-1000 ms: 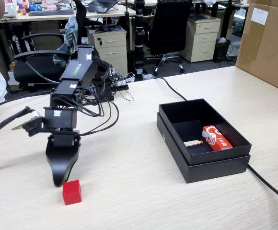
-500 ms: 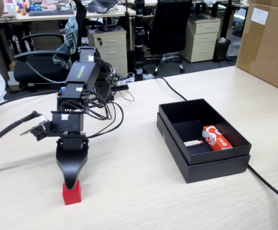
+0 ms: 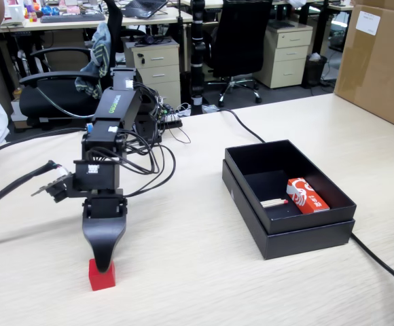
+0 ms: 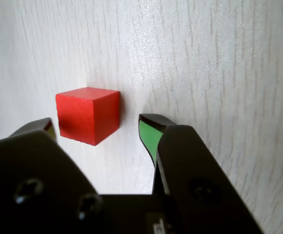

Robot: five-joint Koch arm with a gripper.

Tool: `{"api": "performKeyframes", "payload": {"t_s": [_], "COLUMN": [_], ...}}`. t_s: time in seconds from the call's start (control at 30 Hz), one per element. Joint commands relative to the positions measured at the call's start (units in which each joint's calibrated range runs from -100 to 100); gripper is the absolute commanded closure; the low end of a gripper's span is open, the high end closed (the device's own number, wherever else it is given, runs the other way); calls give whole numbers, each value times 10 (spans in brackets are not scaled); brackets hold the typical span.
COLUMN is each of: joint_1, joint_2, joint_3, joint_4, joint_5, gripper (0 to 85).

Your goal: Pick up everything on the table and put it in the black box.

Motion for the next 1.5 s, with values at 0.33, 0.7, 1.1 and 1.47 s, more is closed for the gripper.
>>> {"api": "performKeyframes", "payload": {"t_s": [0.33,0.7,1.1,1.47], "joint_1": [-2,-2,-2,0], "joint_2": [-21,4,51,40], "joint_3": [60,116,116,108], "joint_4": [-15,3,28,-32], "joint_5": [18,12,0,-9], "gripper": [634,404,404,576]}}
